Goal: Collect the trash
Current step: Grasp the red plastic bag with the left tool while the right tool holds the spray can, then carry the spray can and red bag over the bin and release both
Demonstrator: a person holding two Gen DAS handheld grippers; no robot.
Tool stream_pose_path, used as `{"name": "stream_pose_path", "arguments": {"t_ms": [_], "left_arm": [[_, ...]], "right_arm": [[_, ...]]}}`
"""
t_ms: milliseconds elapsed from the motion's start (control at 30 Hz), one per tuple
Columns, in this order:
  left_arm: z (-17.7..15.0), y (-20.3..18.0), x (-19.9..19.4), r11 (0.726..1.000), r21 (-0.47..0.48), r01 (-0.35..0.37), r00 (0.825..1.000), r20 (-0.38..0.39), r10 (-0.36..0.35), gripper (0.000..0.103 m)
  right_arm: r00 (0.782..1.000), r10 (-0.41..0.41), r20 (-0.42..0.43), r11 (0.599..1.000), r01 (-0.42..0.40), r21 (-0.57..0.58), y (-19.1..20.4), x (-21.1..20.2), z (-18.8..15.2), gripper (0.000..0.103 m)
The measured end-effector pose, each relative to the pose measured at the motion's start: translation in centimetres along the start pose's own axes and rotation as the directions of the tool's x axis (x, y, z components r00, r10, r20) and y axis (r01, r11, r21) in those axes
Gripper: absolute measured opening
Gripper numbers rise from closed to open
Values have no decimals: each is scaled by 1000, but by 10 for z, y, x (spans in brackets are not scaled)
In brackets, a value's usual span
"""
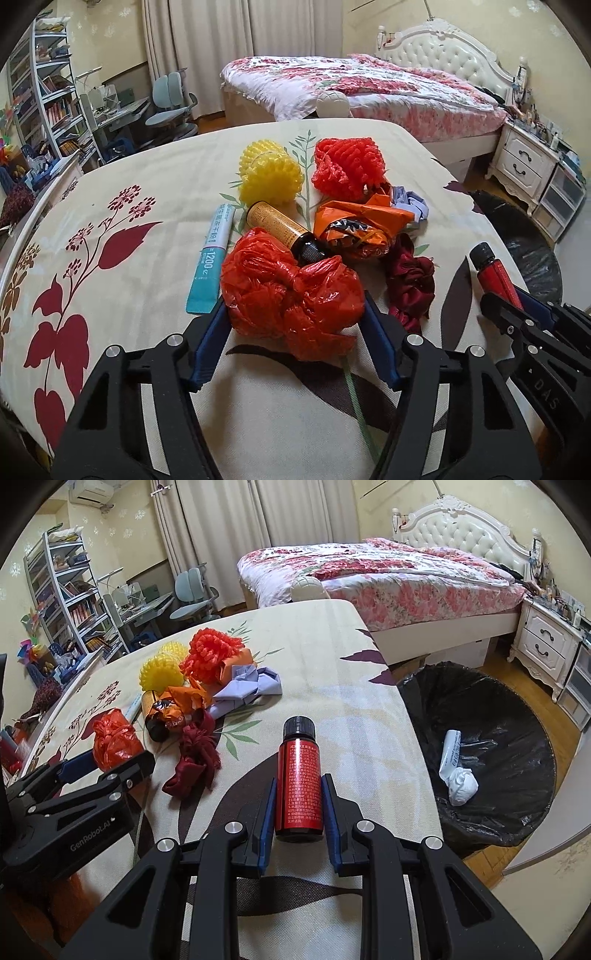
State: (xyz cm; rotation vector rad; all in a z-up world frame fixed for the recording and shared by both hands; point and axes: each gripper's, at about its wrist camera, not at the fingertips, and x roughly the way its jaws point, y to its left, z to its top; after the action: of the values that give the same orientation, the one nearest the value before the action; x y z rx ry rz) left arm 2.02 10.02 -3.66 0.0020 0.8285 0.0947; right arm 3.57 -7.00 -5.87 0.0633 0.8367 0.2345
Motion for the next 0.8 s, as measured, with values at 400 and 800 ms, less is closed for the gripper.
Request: {"name": "stream_pose_path", "arguments": {"t_ms": [400,800], "left_arm": [[15,-39,-23,994,67,86,993,80,-91,65],[46,-122,-3,971,176,162,975,120,-184,65]], "right_arm": [[993,-100,67,994,97,50,-36,-21,16,25],[958,-271,94,955,255,155,-101,-24,32,25]]}}
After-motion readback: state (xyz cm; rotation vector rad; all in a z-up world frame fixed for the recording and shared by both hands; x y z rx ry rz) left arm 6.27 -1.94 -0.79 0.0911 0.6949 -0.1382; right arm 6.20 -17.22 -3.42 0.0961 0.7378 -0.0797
